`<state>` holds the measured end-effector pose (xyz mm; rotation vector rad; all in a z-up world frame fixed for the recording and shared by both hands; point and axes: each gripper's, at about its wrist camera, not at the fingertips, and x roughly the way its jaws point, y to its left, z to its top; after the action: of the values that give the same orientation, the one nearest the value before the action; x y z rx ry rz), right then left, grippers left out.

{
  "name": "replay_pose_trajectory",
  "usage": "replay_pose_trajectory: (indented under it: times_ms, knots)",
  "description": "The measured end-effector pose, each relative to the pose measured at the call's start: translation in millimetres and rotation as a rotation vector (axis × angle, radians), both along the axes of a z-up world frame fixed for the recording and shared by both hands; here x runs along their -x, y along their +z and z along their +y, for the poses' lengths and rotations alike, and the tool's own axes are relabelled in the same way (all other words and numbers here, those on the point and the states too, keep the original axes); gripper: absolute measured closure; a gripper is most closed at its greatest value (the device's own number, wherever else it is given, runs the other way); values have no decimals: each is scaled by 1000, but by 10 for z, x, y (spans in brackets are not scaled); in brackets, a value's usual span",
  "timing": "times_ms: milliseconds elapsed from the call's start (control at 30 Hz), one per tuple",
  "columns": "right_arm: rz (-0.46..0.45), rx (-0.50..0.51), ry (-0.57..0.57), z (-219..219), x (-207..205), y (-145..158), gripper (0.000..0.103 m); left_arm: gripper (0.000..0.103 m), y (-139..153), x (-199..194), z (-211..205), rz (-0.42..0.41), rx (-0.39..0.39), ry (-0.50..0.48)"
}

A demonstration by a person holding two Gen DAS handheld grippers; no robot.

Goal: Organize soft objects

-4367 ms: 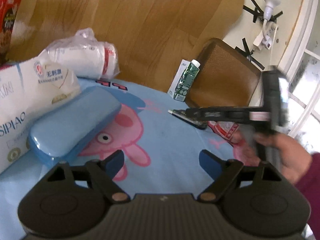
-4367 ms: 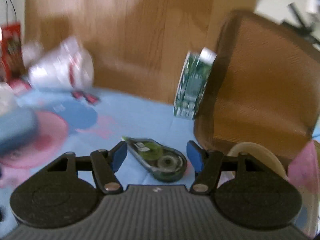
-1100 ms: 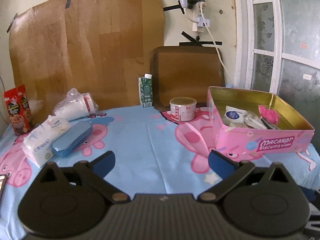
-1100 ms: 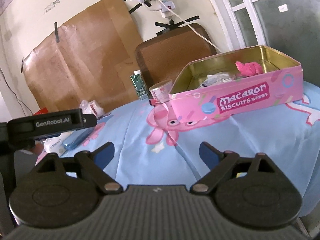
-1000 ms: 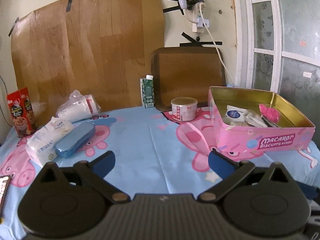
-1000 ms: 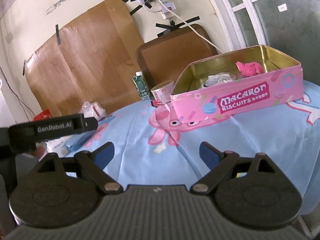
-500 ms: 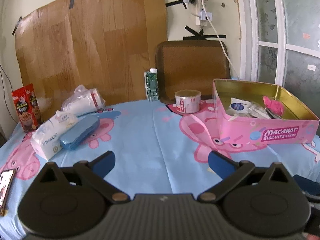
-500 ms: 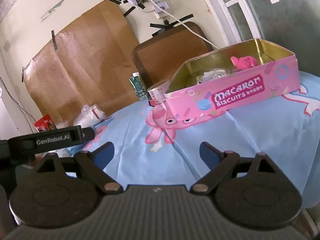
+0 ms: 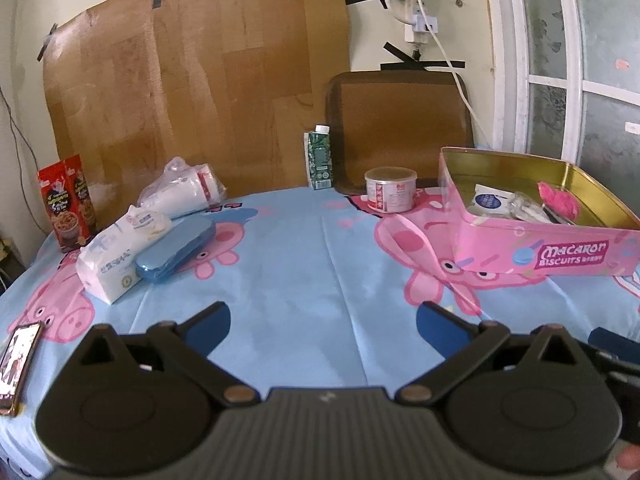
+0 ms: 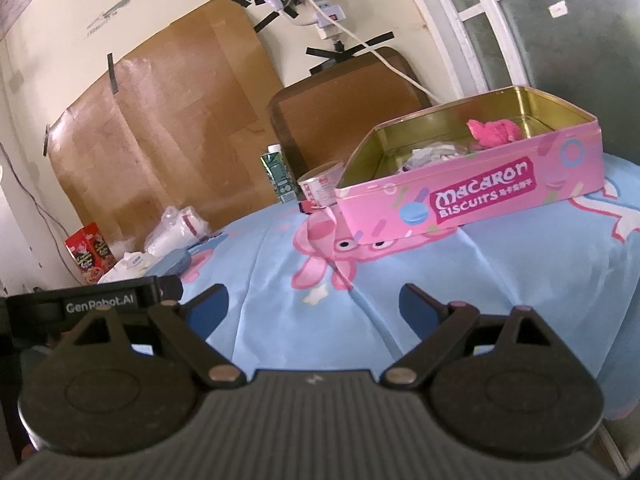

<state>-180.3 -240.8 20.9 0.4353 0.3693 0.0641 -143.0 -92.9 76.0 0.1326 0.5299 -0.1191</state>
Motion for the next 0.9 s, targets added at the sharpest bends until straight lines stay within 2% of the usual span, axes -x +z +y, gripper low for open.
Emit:
replay_pose_trajectory:
  times_ms: [900]
  knots:
    - [-4,-12,-31,60,5,30,9,0,26,109,84,-80,-36,4]
